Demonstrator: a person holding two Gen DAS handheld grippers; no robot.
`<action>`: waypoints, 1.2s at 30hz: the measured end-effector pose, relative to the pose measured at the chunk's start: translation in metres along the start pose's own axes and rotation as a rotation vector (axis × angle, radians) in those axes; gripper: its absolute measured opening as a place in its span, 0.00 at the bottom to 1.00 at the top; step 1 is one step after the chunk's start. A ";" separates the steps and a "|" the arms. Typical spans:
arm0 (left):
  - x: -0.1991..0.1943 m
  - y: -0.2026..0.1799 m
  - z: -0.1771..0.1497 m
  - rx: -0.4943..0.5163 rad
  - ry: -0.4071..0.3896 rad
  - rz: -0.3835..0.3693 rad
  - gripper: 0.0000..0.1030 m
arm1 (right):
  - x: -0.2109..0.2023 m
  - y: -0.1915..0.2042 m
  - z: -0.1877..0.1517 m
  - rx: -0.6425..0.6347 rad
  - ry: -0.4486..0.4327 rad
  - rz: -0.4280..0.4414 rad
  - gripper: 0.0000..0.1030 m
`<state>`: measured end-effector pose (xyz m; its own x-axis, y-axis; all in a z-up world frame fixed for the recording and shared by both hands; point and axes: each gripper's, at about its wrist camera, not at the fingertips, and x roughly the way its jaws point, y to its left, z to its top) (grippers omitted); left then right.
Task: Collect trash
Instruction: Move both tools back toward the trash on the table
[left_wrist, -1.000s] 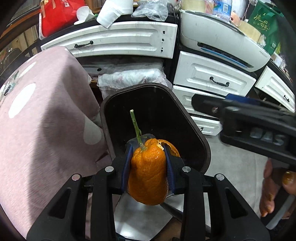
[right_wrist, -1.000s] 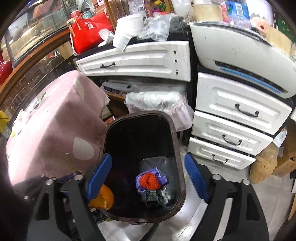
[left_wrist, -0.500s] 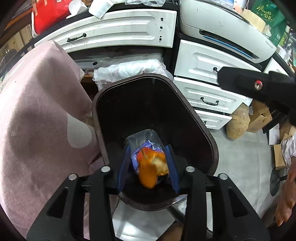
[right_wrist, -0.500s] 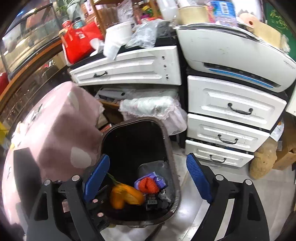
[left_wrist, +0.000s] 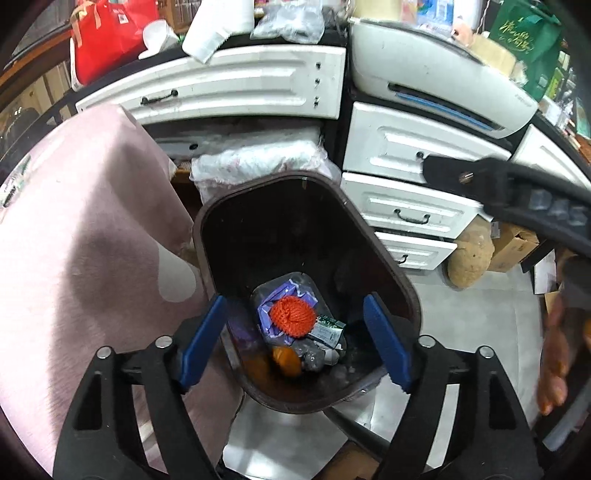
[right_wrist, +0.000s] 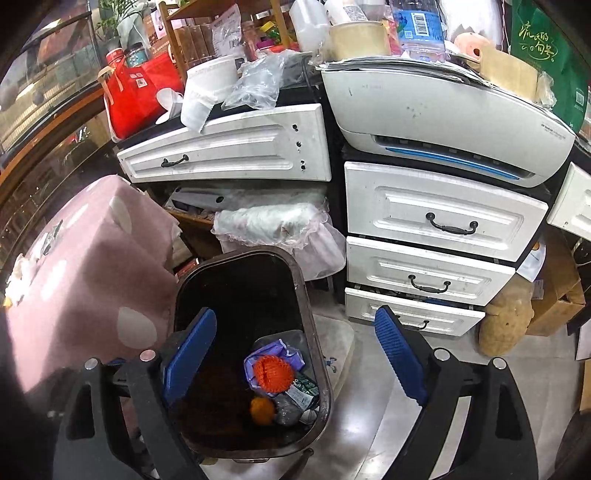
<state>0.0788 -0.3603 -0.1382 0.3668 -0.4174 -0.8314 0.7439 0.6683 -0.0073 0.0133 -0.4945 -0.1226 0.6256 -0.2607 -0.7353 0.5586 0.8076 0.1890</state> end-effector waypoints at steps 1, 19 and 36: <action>-0.006 0.000 0.000 0.001 -0.007 -0.004 0.78 | -0.001 -0.001 0.000 0.002 -0.001 -0.002 0.85; -0.111 0.054 -0.014 -0.061 -0.189 -0.014 0.93 | -0.024 0.049 0.006 -0.113 -0.037 0.086 0.90; -0.161 0.231 -0.062 -0.263 -0.187 0.305 0.94 | -0.025 0.237 0.011 -0.462 0.062 0.460 0.91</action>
<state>0.1568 -0.1001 -0.0407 0.6605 -0.2646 -0.7027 0.4273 0.9020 0.0621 0.1360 -0.3023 -0.0522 0.7047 0.1854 -0.6849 -0.0588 0.9772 0.2040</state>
